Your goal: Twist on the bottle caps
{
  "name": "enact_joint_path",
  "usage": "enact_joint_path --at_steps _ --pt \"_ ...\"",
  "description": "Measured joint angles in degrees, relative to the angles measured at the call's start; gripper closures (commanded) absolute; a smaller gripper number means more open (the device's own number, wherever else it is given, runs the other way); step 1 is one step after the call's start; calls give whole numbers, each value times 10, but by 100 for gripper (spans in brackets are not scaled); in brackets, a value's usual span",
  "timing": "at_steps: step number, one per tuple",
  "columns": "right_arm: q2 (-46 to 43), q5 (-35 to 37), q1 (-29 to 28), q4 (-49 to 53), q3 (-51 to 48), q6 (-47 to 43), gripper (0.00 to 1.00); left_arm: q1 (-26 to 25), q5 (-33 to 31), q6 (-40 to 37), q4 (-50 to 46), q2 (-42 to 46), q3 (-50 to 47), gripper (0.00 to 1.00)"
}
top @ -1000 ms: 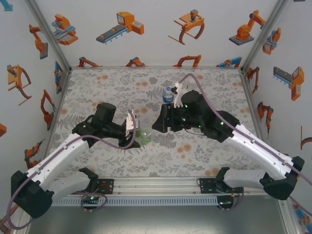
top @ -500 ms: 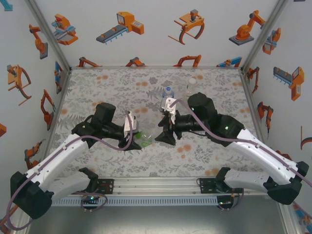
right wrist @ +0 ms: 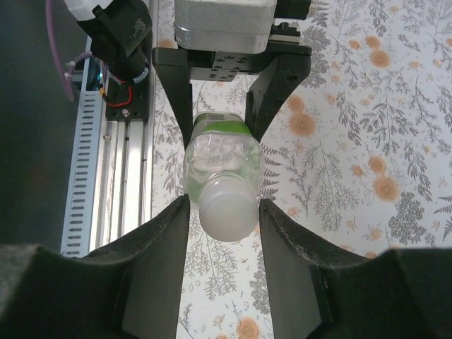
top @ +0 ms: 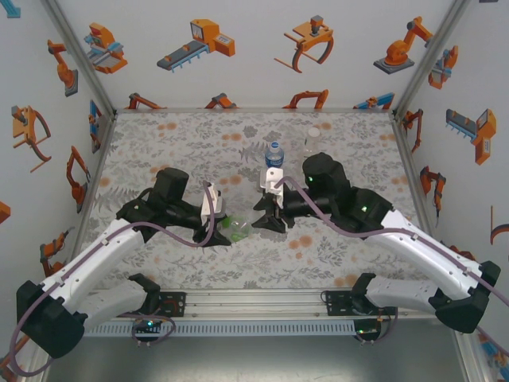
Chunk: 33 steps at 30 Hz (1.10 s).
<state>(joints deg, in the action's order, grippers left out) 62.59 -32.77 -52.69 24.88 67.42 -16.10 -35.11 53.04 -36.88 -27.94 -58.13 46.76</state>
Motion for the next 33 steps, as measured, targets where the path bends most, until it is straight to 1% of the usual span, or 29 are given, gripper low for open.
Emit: enact_joint_path --at_steps 2,7,8,12,14,16,19,21,24,26,28,29,32,33 --pt "1 1 0 0 -2 0 58 0 0 0 0 0 0 100" --pt "3 9 0 0 -4 2 67 0 0 0 -1 0 0 100" --pt "3 9 0 1 -4 3 72 0 0 -1 -2 0 0 100" --pt "3 25 0 -4 -7 41 100 0 -2 -3 -3 0 0 100" --pt "3 46 -1 -7 -8 90 100 0 -6 -3 -3 0 0 100" --pt "4 75 -2 -8 -9 163 100 0 -10 -2 -2 0 0 100" --pt "9 129 -4 -1 -9 328 100 0 -21 1 -2 -2 0 100" --pt "14 162 -4 8 -9 457 100 0 -30 3 -3 -4 0 100" --pt "20 194 -3 21 -12 612 100 0 -43 4 -6 -5 0 100" --pt "28 209 -3 33 -11 680 100 2 -52 5 -10 -6 0 100" --pt "41 219 -3 49 -2 719 99 3 -59 5 -17 -7 0 100" --pt "48 222 -3 57 5 732 94 3 -62 5 -19 -8 0 100" --pt "58 229 -2 72 19 742 71 3 -67 7 -18 -9 0 100" --pt "59 231 -2 76 23 737 65 3 -67 7 -16 -9 0 100"
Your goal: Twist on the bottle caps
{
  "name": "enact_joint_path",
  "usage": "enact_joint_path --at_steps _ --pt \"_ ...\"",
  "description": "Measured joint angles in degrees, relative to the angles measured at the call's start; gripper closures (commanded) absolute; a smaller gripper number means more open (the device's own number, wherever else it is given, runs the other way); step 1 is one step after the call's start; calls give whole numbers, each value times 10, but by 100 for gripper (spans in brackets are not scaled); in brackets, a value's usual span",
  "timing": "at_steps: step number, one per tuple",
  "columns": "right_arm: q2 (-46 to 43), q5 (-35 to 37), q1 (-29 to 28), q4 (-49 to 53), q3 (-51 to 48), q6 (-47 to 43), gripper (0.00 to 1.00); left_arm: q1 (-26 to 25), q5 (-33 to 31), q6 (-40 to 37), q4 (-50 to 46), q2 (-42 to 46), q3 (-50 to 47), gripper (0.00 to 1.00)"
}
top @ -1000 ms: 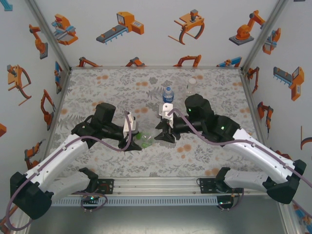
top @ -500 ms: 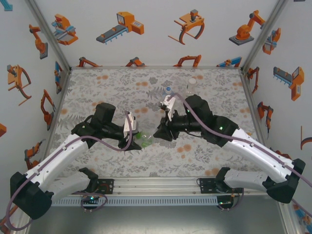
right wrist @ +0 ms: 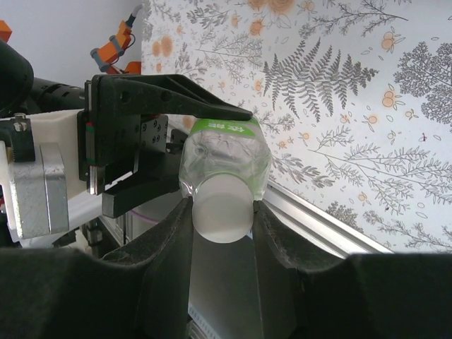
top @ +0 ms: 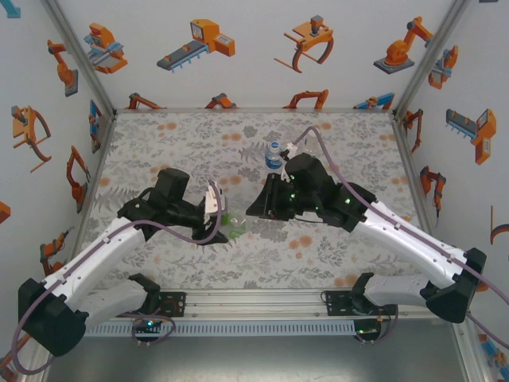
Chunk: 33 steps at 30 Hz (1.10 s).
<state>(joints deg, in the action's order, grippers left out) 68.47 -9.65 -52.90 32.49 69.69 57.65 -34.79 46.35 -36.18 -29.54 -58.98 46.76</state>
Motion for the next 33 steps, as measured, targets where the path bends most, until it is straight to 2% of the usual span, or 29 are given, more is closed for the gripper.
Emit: enact_joint_path --at_steps 4,5,10,18,21,27,33 --pt "-5 3 0 -3 7 -65 46 0 6 0 11 0 0 100" --pt "-10 2 0 -5 7 -93 43 -1 9 -1 12 0 0 100" --pt "-46 -35 1 -23 7 -283 44 -1 32 -6 13 0 0 100" --pt "-63 -175 1 -3 7 -652 43 -1 67 -17 13 5 0 100" --pt "-54 -201 1 13 14 -739 47 -1 80 -22 13 10 0 100" --pt "-19 -237 1 18 36 -807 57 -1 90 -31 12 12 0 100" --pt "-16 -263 1 15 36 -811 58 -1 91 -35 11 11 0 100"
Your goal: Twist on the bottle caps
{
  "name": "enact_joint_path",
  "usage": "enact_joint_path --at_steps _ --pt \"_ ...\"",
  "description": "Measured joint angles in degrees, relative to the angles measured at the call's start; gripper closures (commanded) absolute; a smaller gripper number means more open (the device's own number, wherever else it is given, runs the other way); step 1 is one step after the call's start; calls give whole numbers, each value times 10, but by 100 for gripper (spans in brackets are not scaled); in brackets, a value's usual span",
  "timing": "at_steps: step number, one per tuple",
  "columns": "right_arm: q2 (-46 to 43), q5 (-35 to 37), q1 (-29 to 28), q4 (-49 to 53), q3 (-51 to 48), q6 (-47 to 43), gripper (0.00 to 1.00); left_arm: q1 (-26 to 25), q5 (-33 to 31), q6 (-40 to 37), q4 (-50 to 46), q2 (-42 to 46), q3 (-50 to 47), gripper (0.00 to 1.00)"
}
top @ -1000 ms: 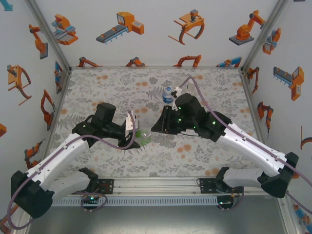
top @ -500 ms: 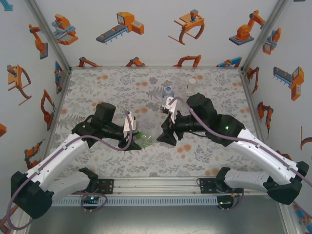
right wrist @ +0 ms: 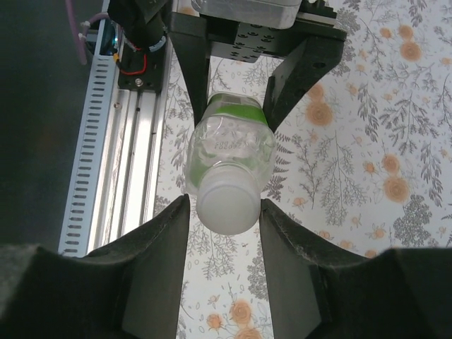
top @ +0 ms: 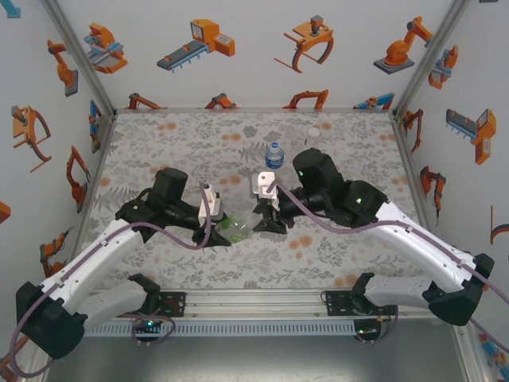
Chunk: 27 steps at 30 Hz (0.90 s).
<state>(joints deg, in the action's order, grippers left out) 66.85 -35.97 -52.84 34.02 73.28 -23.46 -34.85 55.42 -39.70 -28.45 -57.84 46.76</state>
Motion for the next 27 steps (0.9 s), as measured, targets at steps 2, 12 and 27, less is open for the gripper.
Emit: enact_joint_path --at_steps 2,12,27 --pt "0 -3 0 0 0 0 60 0 0 -1 -1 0 0 100" --pt "-1 18 1 -20 -12 86 100 -1 -2 -2 -10 -5 0 100" --pt "-10 227 -8 -58 -66 697 100 1 -44 19 -27 -22 1 100"
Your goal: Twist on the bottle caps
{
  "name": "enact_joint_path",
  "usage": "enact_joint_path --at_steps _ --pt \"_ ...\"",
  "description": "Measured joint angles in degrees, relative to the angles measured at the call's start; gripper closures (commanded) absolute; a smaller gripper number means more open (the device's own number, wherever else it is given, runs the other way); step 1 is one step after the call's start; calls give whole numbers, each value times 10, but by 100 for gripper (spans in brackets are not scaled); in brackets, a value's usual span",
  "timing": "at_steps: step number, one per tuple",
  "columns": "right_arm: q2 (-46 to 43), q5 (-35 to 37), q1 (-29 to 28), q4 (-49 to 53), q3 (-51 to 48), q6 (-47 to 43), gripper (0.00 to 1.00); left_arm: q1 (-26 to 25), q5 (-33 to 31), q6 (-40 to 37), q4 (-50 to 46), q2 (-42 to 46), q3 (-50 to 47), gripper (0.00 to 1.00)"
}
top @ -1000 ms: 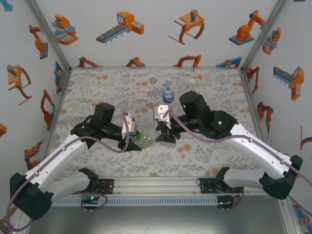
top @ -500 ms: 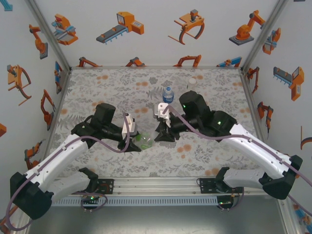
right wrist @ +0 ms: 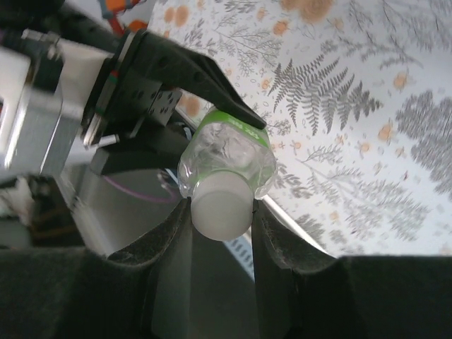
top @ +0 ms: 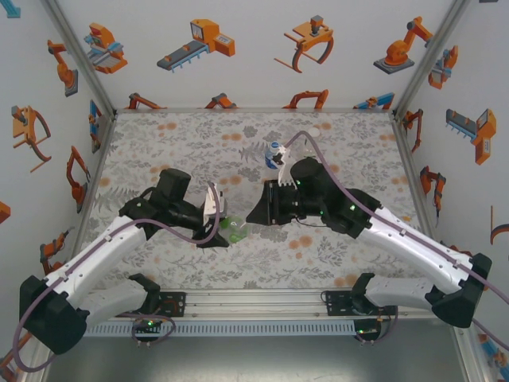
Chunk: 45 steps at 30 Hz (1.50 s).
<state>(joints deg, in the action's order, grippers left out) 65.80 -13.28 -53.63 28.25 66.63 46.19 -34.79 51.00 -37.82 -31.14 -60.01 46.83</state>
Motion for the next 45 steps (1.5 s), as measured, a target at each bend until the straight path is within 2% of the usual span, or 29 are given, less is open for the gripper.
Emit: enact_joint_path --at_steps 7,10,13,15,16,17,23,29,43,45 --pt "21 45 -5 47 29 105 100 0 -12 4 3 -3 1 98" --pt "27 53 -5 53 33 120 100 0 -22 4 3 -3 2 89" --pt "29 57 -5 54 34 125 100 0 -29 4 3 -3 3 65" --pt "32 61 -5 55 37 123 100 0 -33 6 5 -3 3 53" --pt "34 64 -5 57 40 121 100 0 -36 7 6 -3 3 22" --pt "37 68 -5 59 43 118 100 0 -39 8 8 -3 3 3" --pt "72 118 7 101 88 63 100 -1 -52 10 13 -3 4 3" --pt "141 162 31 145 174 -38 100 -1 -82 14 16 -3 4 3" --pt "414 186 100 181 438 -275 100 -1 -129 19 16 -3 5 3" --pt "446 186 106 185 470 -297 93 -1 -139 19 16 -3 5 3"
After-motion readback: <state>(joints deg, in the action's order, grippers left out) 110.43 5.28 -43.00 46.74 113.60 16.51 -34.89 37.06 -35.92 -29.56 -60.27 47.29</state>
